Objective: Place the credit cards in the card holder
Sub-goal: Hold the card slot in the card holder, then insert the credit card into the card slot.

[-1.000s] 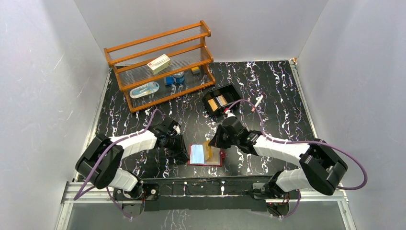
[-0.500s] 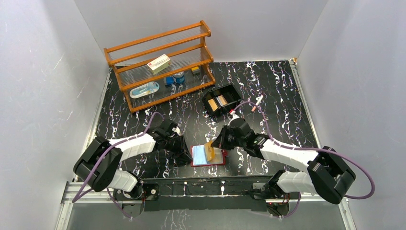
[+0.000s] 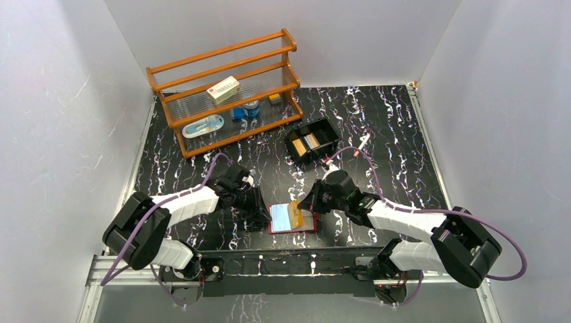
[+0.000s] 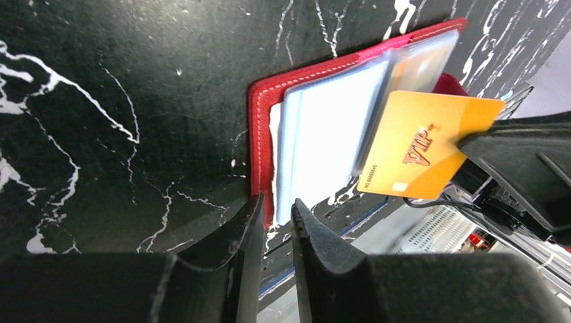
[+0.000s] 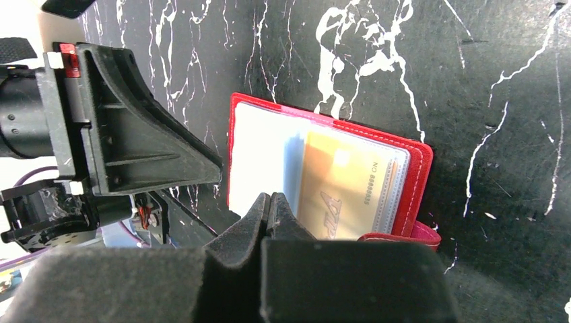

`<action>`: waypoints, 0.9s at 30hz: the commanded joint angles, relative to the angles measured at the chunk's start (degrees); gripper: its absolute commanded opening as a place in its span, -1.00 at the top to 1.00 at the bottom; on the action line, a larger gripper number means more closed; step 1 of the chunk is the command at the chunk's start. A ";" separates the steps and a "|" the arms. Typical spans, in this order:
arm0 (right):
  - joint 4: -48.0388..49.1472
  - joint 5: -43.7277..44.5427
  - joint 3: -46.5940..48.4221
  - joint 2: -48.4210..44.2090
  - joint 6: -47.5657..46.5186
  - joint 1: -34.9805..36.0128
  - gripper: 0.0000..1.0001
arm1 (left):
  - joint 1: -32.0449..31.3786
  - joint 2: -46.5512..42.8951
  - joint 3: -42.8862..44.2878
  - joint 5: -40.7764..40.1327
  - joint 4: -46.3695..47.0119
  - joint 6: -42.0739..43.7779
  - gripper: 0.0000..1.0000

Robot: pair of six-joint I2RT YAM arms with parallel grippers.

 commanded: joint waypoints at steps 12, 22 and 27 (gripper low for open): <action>4.64 0.62 -1.08 0.42 0.38 -0.97 1.00 | -0.13 3.22 0.22 -1.23 -1.42 1.27 0.76; 5.42 0.23 -2.03 0.74 0.37 -1.15 1.00 | -0.13 3.58 0.26 -1.28 -1.56 1.11 0.77; 6.46 0.10 -2.81 1.68 0.90 -1.20 1.00 | -0.11 3.67 0.06 -1.28 -1.54 1.03 0.76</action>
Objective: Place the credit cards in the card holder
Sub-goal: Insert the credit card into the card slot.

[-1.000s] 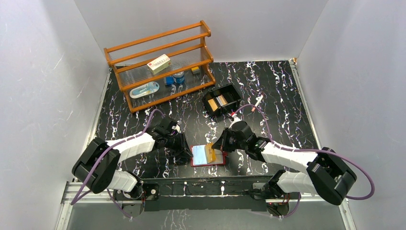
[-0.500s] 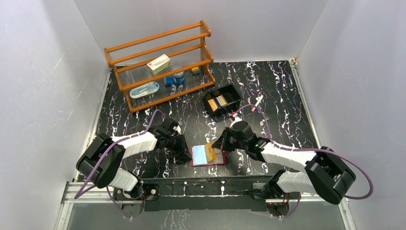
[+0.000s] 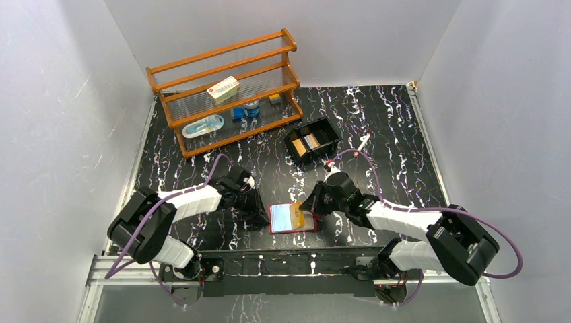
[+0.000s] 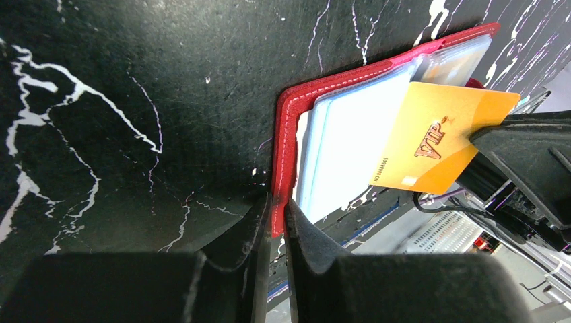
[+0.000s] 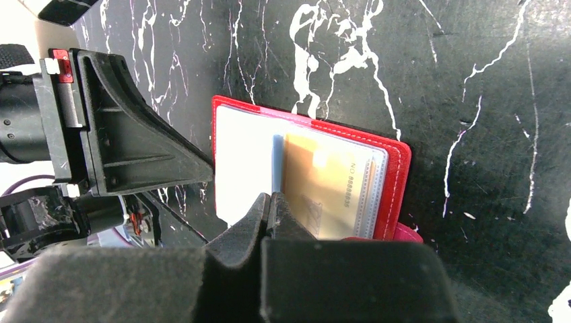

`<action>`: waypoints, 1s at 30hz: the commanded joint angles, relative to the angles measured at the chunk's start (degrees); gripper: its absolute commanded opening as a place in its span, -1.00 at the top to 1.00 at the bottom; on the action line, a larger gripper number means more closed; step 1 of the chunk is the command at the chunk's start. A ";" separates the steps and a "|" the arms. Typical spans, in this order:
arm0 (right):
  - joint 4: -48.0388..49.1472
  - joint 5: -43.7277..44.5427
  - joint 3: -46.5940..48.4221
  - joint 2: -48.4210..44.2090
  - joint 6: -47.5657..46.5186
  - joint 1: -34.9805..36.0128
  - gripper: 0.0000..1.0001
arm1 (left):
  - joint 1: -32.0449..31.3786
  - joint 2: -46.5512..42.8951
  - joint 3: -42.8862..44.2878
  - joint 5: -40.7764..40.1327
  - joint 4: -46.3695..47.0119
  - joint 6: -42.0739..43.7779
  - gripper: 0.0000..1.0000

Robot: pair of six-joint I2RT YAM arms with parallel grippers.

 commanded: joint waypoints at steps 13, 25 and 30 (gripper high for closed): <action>12.96 -2.26 -5.34 2.98 3.96 -0.38 1.00 | -0.16 0.53 -0.50 -0.84 -1.58 -0.16 0.75; 20.16 -0.22 -7.27 5.79 -0.85 -0.47 1.00 | -0.14 0.64 -1.26 -0.74 -1.04 -0.50 0.76; 19.25 1.60 -6.76 4.81 -4.03 -0.62 1.00 | -0.23 1.30 -1.50 -0.66 -0.84 -0.36 0.75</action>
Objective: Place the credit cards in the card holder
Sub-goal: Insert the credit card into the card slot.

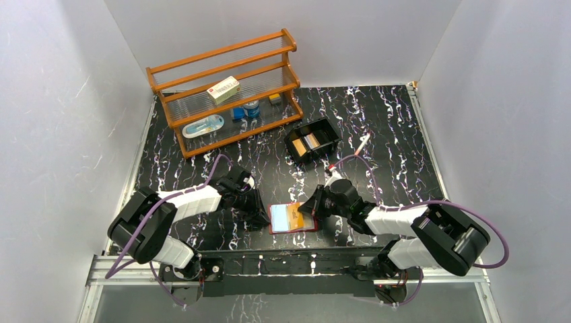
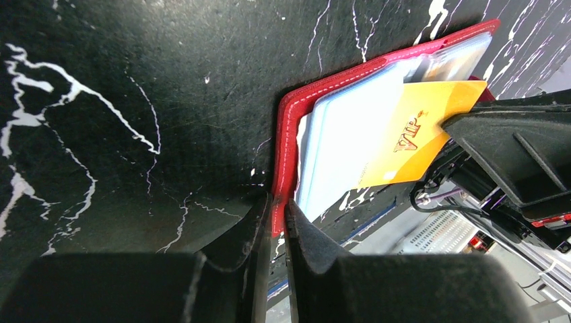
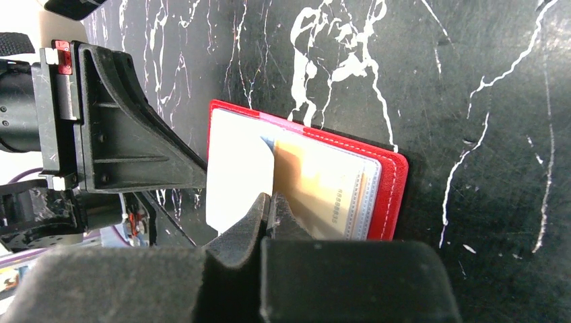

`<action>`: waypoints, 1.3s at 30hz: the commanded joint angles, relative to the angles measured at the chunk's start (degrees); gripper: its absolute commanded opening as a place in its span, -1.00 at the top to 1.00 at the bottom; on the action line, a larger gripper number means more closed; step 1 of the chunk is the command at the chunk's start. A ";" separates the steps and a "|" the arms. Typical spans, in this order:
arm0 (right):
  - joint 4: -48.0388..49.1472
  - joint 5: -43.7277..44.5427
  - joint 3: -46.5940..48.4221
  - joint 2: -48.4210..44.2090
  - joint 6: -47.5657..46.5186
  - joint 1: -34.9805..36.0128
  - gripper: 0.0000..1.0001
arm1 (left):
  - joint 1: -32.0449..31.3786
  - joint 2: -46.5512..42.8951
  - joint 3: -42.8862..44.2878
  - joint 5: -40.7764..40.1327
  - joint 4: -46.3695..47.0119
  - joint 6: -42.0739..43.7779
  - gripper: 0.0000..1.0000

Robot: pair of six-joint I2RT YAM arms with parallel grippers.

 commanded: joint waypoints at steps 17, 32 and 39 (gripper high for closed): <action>7.19 -1.65 2.10 9.11 3.11 0.55 0.84 | -2.00 2.85 -1.11 -0.36 0.63 -1.09 0.75; -20.09 2.69 13.86 6.34 -7.11 1.96 0.13 | -2.13 3.35 -0.15 -1.25 0.21 -0.50 0.75; -17.53 -1.05 16.86 10.93 -6.91 5.51 0.16 | -2.18 3.97 0.76 -1.30 0.04 -0.21 0.75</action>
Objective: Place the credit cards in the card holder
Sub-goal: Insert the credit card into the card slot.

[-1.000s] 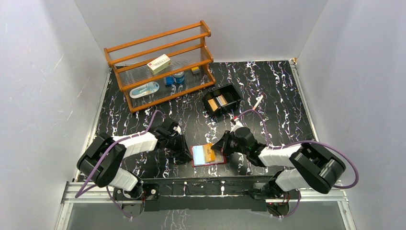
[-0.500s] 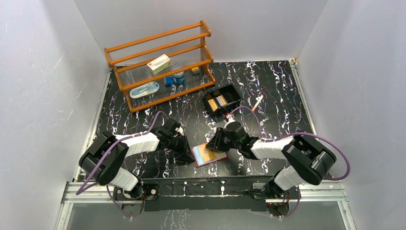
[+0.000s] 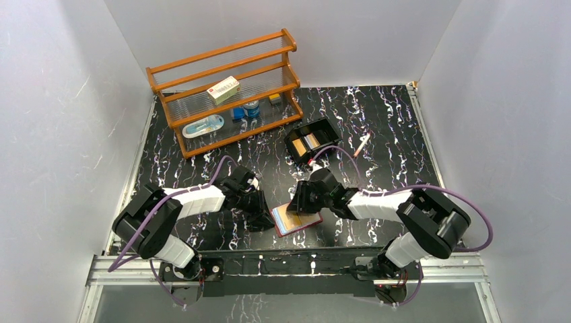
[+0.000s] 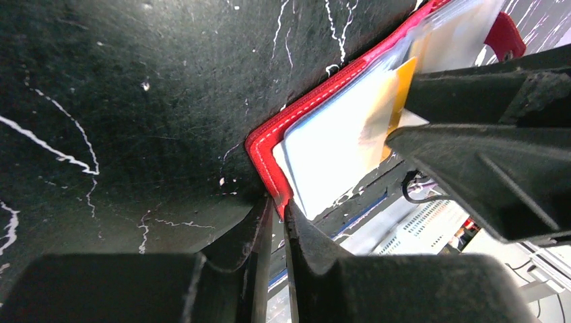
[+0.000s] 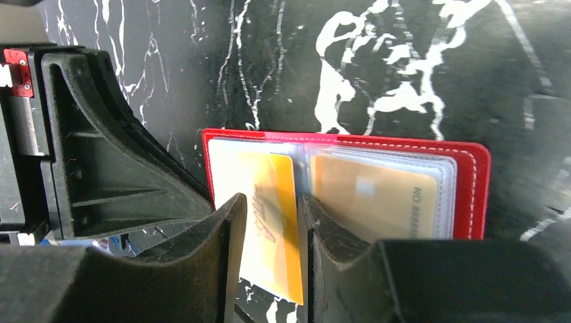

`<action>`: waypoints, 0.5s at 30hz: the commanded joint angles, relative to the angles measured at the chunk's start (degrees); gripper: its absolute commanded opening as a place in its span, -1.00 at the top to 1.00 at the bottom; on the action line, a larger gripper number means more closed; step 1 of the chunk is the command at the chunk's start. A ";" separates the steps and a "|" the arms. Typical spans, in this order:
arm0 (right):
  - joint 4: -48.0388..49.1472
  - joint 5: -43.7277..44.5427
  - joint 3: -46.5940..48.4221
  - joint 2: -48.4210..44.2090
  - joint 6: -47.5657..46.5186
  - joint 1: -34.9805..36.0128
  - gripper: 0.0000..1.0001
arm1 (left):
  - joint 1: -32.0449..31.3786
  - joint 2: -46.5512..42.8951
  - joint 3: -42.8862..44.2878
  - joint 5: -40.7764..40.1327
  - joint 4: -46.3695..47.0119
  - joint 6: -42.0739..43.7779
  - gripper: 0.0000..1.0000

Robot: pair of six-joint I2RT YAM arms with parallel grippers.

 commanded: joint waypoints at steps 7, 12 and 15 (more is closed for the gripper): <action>-7.27 0.41 6.33 4.02 -2.46 4.30 0.14 | -0.27 2.43 1.43 -3.64 -3.17 1.90 0.76; -13.68 3.66 8.06 2.77 -3.94 4.44 0.02 | -0.27 2.55 1.59 -3.85 -3.21 2.00 0.76; -16.45 4.44 9.08 1.59 -4.76 4.44 -0.02 | -0.27 2.24 1.35 -3.98 -3.39 1.96 0.76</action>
